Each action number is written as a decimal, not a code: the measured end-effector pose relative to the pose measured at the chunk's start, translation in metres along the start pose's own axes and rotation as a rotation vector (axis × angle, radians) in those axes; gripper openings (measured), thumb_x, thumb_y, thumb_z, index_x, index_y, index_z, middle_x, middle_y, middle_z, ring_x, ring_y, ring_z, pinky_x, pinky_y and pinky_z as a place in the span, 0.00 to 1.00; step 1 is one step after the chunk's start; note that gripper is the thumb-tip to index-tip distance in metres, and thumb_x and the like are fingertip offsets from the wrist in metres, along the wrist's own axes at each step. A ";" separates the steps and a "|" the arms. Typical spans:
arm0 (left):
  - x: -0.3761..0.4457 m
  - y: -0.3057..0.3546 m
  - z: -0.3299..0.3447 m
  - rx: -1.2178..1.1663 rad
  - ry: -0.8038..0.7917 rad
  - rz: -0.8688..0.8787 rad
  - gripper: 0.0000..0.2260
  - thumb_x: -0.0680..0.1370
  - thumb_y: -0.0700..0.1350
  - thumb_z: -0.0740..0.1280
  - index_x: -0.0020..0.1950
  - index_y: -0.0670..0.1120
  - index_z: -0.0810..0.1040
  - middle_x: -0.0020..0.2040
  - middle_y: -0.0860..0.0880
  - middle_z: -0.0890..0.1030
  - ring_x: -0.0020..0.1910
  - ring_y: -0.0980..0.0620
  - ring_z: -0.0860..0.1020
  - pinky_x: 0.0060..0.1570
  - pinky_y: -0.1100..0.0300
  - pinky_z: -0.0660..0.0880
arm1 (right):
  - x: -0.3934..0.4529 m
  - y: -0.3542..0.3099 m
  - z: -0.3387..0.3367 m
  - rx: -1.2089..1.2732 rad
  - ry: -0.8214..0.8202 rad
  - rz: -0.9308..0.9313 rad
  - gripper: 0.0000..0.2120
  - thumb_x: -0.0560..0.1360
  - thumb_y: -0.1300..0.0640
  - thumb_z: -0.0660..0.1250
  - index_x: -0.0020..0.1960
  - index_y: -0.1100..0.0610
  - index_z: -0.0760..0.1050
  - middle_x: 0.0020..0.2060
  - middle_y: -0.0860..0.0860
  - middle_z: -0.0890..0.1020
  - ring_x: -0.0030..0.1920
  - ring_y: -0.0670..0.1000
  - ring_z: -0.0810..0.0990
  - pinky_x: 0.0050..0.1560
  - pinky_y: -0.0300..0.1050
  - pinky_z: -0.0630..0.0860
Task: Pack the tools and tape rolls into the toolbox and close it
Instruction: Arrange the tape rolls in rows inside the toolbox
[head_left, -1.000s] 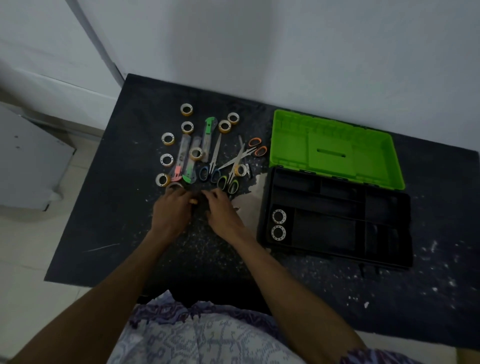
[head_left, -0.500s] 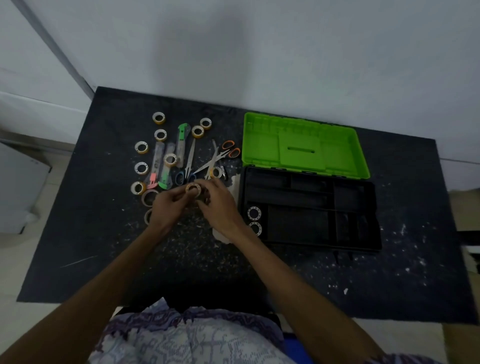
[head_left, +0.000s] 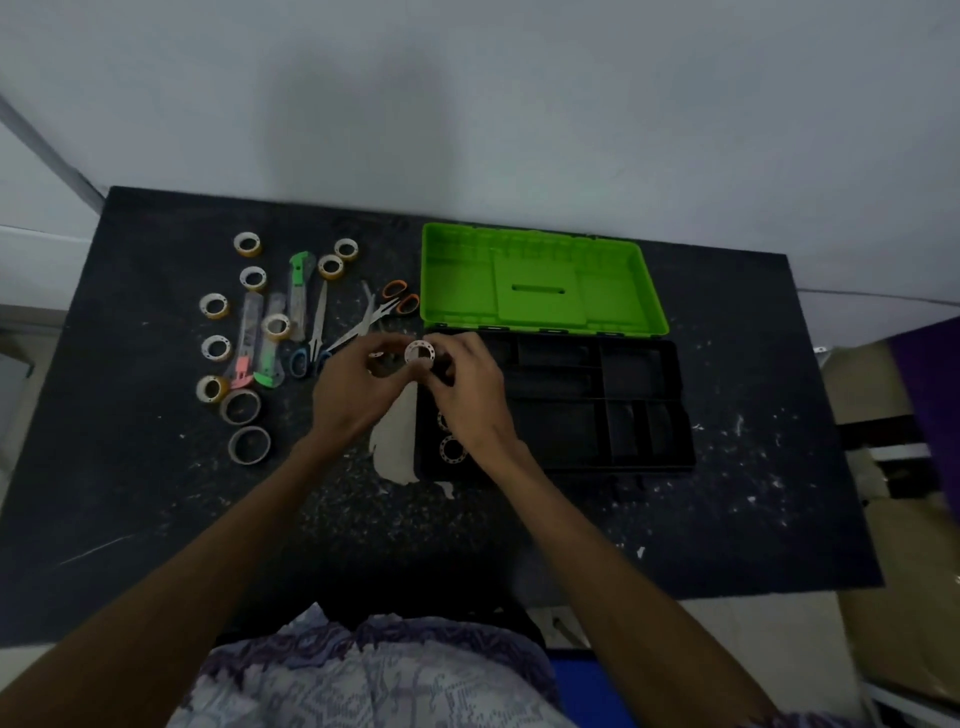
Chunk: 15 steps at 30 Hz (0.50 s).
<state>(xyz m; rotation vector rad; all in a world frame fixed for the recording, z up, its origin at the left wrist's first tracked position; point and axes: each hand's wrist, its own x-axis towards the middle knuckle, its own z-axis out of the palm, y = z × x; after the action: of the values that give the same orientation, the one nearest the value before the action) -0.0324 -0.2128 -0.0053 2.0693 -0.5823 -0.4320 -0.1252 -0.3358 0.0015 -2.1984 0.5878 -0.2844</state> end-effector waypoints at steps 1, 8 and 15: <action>0.001 0.004 0.002 0.064 0.014 0.004 0.19 0.71 0.67 0.68 0.55 0.58 0.81 0.50 0.60 0.82 0.47 0.62 0.78 0.46 0.58 0.78 | -0.001 0.001 -0.003 -0.016 0.007 0.007 0.17 0.76 0.56 0.71 0.64 0.54 0.76 0.54 0.49 0.75 0.54 0.50 0.78 0.54 0.49 0.78; 0.015 0.035 0.020 0.323 0.089 0.099 0.19 0.69 0.68 0.68 0.51 0.57 0.83 0.44 0.57 0.84 0.41 0.59 0.80 0.35 0.63 0.70 | 0.004 0.017 -0.020 -0.041 0.072 0.072 0.17 0.72 0.58 0.74 0.60 0.54 0.79 0.51 0.48 0.77 0.50 0.48 0.79 0.53 0.48 0.78; 0.034 0.030 0.030 0.509 0.024 0.182 0.17 0.70 0.61 0.69 0.54 0.54 0.83 0.51 0.50 0.83 0.50 0.47 0.80 0.42 0.54 0.76 | 0.008 0.041 -0.033 -0.116 0.066 0.111 0.21 0.75 0.56 0.72 0.66 0.54 0.74 0.60 0.51 0.73 0.63 0.51 0.72 0.66 0.48 0.71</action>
<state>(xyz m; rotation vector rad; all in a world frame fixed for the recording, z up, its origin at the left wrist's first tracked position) -0.0262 -0.2660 0.0019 2.4658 -0.9314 -0.1588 -0.1438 -0.3847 -0.0092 -2.2641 0.7776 -0.2712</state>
